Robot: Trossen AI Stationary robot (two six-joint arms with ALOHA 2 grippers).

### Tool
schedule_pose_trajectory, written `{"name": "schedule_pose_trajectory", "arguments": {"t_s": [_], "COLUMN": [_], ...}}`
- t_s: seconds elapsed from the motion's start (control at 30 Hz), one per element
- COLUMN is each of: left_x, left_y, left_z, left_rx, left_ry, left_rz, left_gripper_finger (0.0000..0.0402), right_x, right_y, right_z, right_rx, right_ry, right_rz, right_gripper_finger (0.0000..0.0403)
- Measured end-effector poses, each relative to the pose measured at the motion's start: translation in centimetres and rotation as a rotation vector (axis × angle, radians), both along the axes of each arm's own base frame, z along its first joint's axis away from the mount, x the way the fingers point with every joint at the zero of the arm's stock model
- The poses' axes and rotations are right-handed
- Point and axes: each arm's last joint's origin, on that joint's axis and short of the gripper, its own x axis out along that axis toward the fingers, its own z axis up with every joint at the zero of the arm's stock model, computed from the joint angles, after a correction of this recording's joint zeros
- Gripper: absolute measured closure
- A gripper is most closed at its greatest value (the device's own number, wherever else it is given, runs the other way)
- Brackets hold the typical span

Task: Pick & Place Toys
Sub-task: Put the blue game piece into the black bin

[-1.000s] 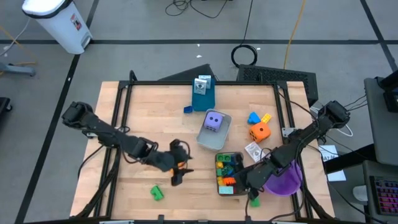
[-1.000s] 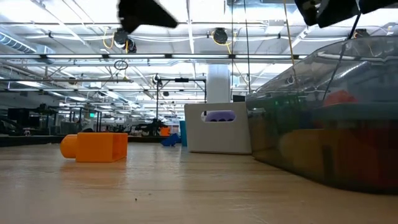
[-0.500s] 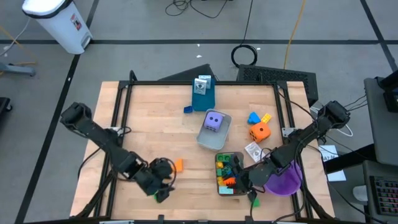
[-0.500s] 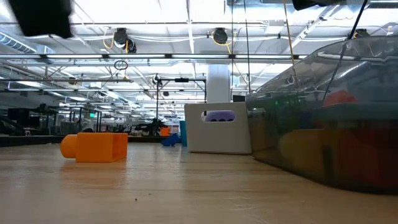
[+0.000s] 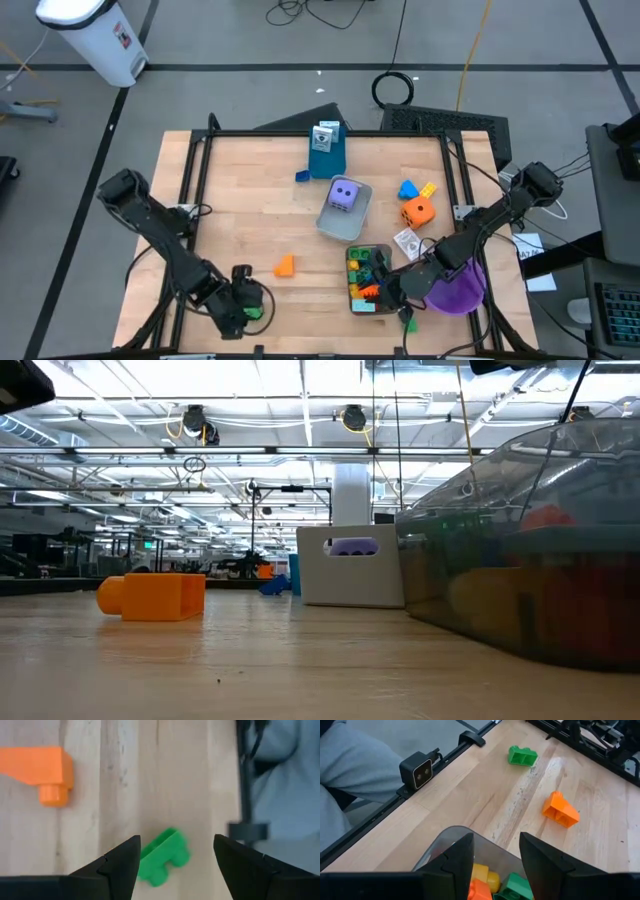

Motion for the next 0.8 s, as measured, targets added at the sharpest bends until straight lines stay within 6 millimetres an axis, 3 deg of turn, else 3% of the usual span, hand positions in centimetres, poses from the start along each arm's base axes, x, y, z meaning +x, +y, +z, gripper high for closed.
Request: {"name": "schedule_pose_trajectory", "arguments": {"t_s": [0.13,0.27,0.8], "left_x": [-0.3,0.1,1.0], "left_y": [0.3,0.1,-0.3], "left_z": [-1.2,-2.2,-3.2], "left_rx": [0.117,0.123,0.107], "left_ry": [0.077,0.12,0.105], "left_rz": [-0.17,-0.318,-0.406], "left_gripper_finger": [0.0156,0.0175,0.0249], "right_x": [0.0,0.0,0.0], "right_y": [0.0,0.0,0.0], "right_z": [0.0,0.0,0.0], "right_rx": [0.0,-0.01,-0.013], "right_ry": [0.0,-0.003,-0.004], "right_rz": [0.001,0.006,0.008], "right_gripper_finger": [0.025,0.025,0.025]}}
